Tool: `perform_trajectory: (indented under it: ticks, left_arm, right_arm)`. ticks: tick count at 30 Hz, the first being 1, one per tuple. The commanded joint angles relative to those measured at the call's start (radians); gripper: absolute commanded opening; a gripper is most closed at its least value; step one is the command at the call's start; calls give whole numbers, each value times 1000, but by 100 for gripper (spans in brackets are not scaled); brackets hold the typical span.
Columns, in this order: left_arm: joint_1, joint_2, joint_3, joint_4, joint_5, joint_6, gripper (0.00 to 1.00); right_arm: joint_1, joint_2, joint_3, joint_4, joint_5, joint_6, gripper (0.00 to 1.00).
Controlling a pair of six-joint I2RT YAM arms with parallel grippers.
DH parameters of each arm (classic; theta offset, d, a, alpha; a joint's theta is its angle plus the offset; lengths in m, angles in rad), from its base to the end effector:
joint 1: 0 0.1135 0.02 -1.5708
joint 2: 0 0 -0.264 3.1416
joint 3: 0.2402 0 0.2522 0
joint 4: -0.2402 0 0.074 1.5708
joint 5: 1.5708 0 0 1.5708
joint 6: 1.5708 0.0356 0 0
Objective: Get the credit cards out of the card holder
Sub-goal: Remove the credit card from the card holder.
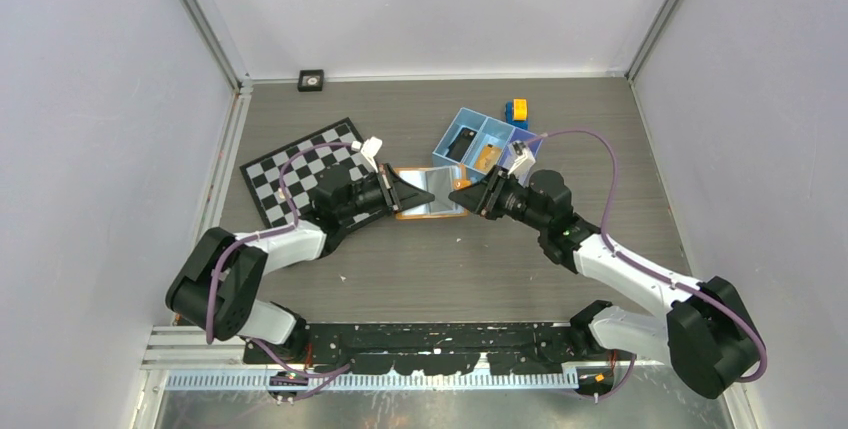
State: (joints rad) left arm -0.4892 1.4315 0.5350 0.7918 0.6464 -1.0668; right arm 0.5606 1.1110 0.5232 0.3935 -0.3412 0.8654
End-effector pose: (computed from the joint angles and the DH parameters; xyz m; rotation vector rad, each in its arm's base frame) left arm 0.2415 -0.1529 0.2103 0.0081 1.9671 -1.6396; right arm 0.2016 0.1406 0.2434 0.0228 1.9558 1.2941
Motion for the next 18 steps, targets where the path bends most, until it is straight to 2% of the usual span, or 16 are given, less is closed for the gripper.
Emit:
perform_trajectory:
  ticks: [1, 7, 13, 18]
  left_arm:
    - [-2, -39, -4, 22, -17, 12, 0]
    - [4, -37, -7, 27, -17, 1, 0]
    - [15, -36, -12, 33, -18, -14, 0]
    - [22, -25, -15, 35, -18, -26, 0]
  right_arm:
    - [8, -57, -5, 89, -6, 4, 36]
    - [5, -75, -12, 86, 4, 2, 35]
    - [1, -85, -23, 101, 2, 4, 28]
    - [-1, -103, -32, 104, 7, 5, 30]
